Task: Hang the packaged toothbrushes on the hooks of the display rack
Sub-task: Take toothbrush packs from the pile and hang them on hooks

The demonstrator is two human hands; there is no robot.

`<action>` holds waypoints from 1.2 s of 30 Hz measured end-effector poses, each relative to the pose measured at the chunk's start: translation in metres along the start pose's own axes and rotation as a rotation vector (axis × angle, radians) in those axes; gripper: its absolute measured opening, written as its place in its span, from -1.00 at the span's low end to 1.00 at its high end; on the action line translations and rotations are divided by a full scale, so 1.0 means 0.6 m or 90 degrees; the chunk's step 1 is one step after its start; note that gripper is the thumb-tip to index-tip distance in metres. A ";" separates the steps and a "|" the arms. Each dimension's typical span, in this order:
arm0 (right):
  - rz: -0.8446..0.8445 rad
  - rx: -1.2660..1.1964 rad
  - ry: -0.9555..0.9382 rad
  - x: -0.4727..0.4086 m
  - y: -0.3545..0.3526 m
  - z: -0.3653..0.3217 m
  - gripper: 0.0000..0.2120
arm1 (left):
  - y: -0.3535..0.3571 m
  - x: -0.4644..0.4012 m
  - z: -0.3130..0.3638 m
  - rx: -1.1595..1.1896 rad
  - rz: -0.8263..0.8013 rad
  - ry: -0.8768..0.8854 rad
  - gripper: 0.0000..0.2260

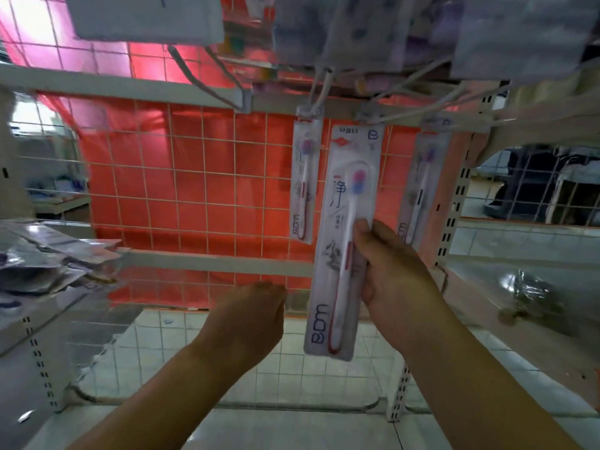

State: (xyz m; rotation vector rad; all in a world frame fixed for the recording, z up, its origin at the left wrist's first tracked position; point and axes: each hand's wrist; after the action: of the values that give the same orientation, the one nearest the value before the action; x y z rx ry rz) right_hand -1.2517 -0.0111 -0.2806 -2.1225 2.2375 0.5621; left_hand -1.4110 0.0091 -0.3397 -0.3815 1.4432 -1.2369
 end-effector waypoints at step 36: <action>0.089 0.274 0.231 -0.181 0.123 -0.068 -0.73 | -0.078 -0.025 -0.115 -0.066 -0.052 0.032 -0.79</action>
State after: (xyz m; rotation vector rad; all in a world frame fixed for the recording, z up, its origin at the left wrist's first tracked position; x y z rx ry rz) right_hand -1.3041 0.0842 -0.1970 -1.9733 2.4058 -0.3145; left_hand -1.4846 0.0348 -0.3065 -0.4867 1.5530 -1.2468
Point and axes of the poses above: each hand's wrist, its own x-axis away from the middle knuckle, its own y-axis out of the palm, z = x × y, and after that the axes turned 1 degree about x, right-handed
